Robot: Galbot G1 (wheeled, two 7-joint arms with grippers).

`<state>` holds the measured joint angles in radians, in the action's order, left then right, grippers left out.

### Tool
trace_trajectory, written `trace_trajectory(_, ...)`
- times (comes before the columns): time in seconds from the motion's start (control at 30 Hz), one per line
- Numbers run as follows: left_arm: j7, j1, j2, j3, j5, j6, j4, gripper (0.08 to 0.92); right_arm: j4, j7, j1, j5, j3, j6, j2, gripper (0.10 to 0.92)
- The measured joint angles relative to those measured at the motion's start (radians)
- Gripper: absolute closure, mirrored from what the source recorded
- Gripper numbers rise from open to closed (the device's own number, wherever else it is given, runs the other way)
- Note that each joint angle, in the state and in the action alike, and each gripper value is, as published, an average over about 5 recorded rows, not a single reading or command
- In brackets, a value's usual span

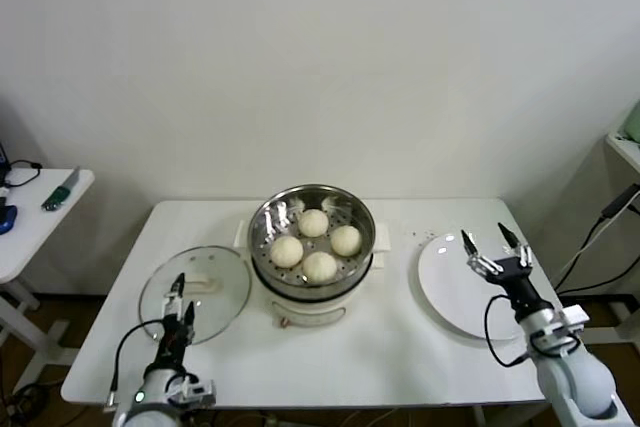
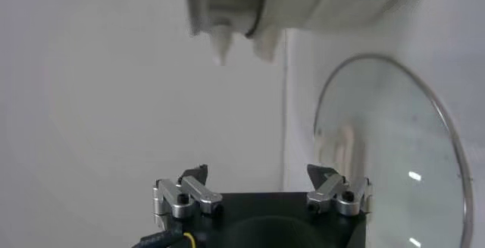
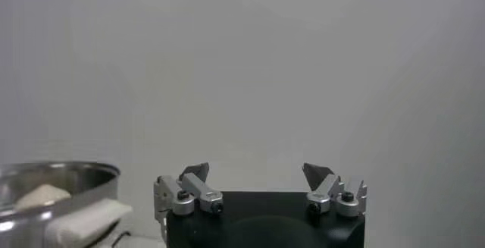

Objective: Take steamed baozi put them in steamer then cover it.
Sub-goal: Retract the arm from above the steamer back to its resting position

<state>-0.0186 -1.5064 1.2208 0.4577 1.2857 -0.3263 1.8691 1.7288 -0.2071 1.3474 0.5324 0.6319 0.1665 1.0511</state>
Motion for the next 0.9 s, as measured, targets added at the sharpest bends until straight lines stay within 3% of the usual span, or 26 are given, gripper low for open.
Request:
trace_trajectory(0.47, 0.019, 0.198, -0.009, -0.046, 0.098, -0.014, -0.226, 0.177, -0.008, 0.002, 0.079, -0.100, 0.070, 0.015, 0.098, 0.203)
trace_trajectory(0.9, 0.015, 0.300, -0.017, -0.059, 0.106, -0.005, -0.366, 0.177, -0.019, 0.000, 0.100, -0.145, 0.083, 0.023, 0.140, 0.203)
